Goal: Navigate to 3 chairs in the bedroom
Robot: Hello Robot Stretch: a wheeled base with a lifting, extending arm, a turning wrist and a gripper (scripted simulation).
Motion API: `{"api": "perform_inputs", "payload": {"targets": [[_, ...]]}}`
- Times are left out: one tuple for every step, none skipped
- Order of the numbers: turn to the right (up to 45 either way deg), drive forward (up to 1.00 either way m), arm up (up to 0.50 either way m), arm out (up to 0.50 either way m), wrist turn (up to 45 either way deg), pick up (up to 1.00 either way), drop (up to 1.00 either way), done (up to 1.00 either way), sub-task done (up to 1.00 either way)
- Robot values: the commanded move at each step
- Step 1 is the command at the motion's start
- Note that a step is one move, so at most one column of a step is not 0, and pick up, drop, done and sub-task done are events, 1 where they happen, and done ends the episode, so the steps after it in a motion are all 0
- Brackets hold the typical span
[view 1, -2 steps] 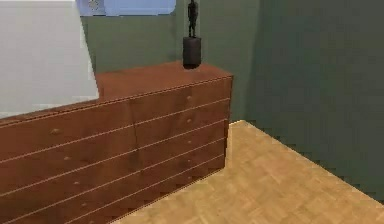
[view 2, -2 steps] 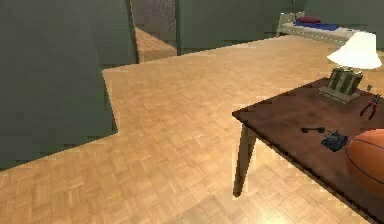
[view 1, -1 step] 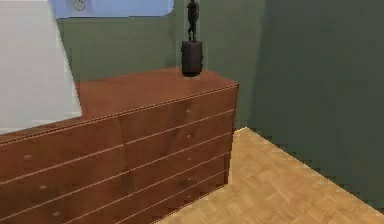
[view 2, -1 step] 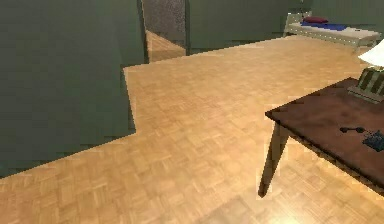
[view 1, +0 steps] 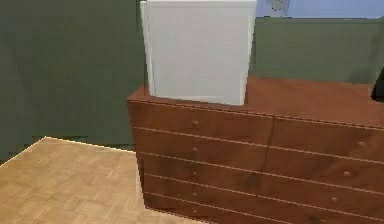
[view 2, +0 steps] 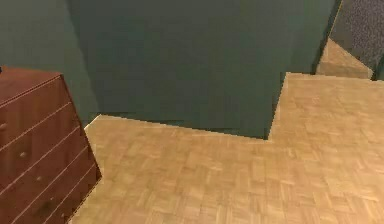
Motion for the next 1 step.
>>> {"api": "perform_inputs", "payload": {"targets": [[-45.0, 0.0, 0.0, 0.0, 0.0, 0.0, 0.0, 0.0, 0.0]]}}
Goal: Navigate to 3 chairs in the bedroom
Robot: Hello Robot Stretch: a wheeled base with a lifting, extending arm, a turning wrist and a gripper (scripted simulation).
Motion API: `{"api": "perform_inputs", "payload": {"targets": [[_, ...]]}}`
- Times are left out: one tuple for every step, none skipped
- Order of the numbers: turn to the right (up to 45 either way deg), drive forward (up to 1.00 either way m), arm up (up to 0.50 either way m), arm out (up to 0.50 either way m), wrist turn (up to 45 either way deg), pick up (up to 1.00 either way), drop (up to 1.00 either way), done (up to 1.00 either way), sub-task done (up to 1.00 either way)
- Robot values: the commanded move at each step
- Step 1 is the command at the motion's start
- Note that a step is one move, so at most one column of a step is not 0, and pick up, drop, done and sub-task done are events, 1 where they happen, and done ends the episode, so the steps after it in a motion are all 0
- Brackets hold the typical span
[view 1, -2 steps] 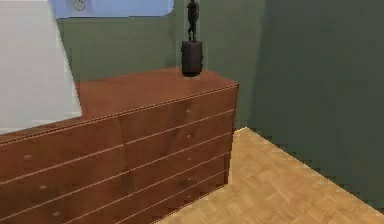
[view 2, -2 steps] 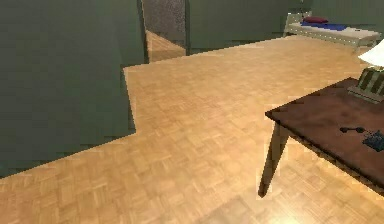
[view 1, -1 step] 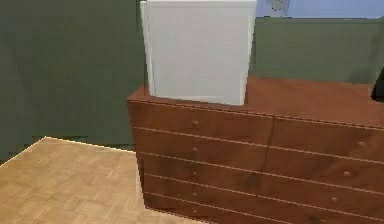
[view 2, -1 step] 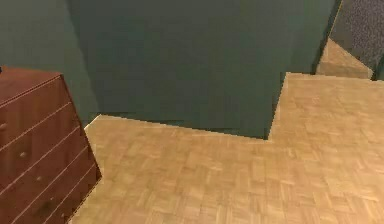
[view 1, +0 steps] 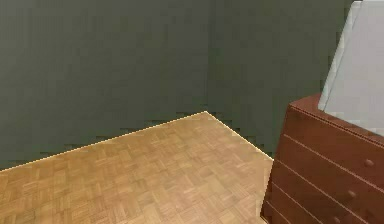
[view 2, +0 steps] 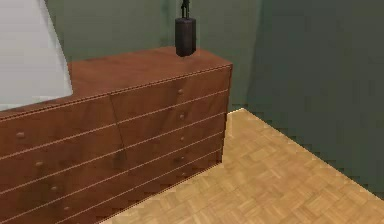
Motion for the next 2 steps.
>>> {"api": "perform_inputs", "payload": {"targets": [[-3.0, 0.0, 0.0, 0.0, 0.0, 0.0, 0.0, 0.0, 0.0], [0.0, 0.25, 0.0, 0.0, 0.0, 0.0, 0.0, 0.0, 0.0]]}}
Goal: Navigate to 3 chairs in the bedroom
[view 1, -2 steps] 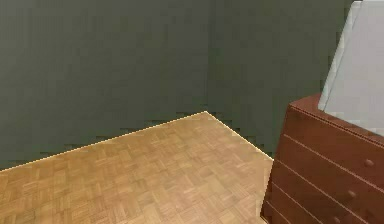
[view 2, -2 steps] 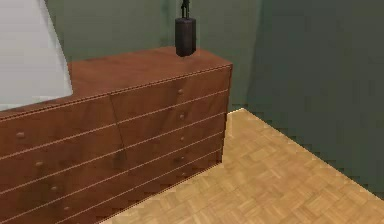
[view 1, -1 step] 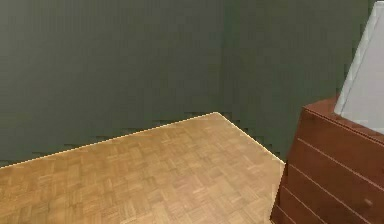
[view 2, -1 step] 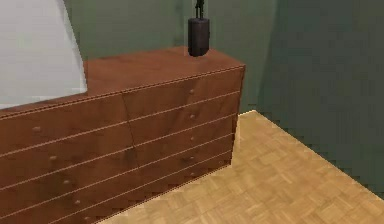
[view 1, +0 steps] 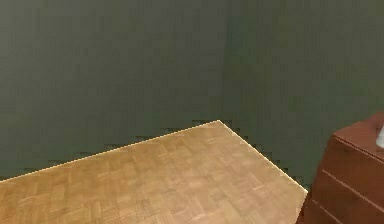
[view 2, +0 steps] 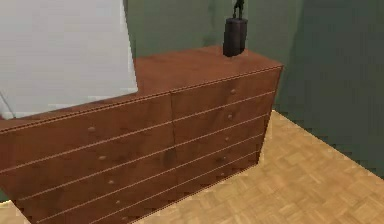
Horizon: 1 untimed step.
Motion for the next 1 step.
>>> {"api": "perform_inputs", "payload": {"targets": [[-45.0, 0.0, 0.0, 0.0, 0.0, 0.0, 0.0, 0.0, 0.0]]}}
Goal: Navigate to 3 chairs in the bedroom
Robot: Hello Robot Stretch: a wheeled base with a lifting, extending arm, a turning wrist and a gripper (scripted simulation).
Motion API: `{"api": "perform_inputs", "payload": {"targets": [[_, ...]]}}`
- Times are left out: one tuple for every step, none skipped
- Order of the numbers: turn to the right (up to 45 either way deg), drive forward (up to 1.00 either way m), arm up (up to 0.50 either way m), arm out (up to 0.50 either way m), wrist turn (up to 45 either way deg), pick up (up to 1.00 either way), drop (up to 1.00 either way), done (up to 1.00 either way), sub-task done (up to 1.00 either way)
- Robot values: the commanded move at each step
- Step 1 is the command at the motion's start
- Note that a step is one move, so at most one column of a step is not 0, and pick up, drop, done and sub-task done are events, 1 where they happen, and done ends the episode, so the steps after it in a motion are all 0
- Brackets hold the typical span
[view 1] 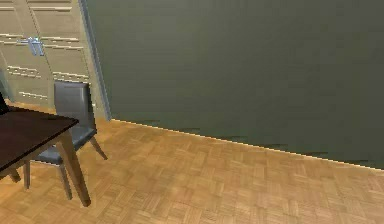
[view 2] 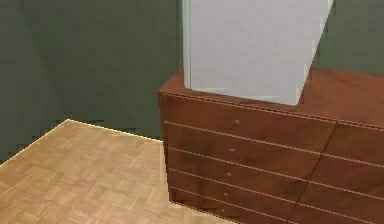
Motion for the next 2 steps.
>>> {"api": "perform_inputs", "payload": {"targets": [[-6.0, 0.0, 0.0, 0.0, 0.0, 0.0, 0.0, 0.0, 0.0], [0.0, 1.0, 0.0, 0.0, 0.0, 0.0, 0.0, 0.0, 0.0]]}}
